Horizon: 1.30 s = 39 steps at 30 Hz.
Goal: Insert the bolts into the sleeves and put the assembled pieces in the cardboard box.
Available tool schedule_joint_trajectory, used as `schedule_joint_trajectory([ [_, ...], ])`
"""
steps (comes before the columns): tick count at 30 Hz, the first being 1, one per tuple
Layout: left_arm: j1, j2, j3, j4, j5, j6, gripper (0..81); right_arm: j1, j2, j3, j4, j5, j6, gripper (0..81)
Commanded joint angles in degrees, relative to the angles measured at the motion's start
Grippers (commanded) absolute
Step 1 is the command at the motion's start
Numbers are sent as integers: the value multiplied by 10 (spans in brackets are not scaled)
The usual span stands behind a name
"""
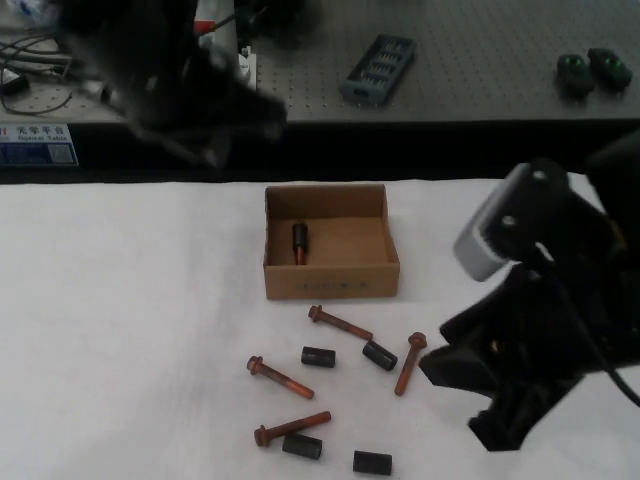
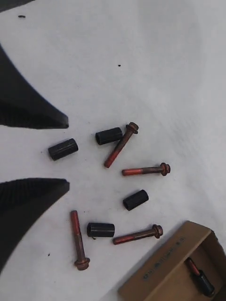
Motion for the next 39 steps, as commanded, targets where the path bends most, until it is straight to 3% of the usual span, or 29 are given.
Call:
schedule_joint_trajectory([
  [1,1,-114,175,-92,-5,-4,125,-3,38,-37,-1,7,-46,217],
  [8,1,-288,391,-162,-5,-20,125,-5,133,-97,-19,3,-58,205],
  [16,1,-432,515,-162,-7,-71,125,-5,289,-222,-4,-7,-67,205],
  [32,1,-568,583,-138,-6,-118,125,44,512,-400,51,29,-113,209],
  [37,1,-579,585,-102,-6,-105,125,58,554,-419,51,48,-113,323],
  [39,1,-580,586,-89,-12,-100,125,61,566,-424,55,51,-113,325],
])
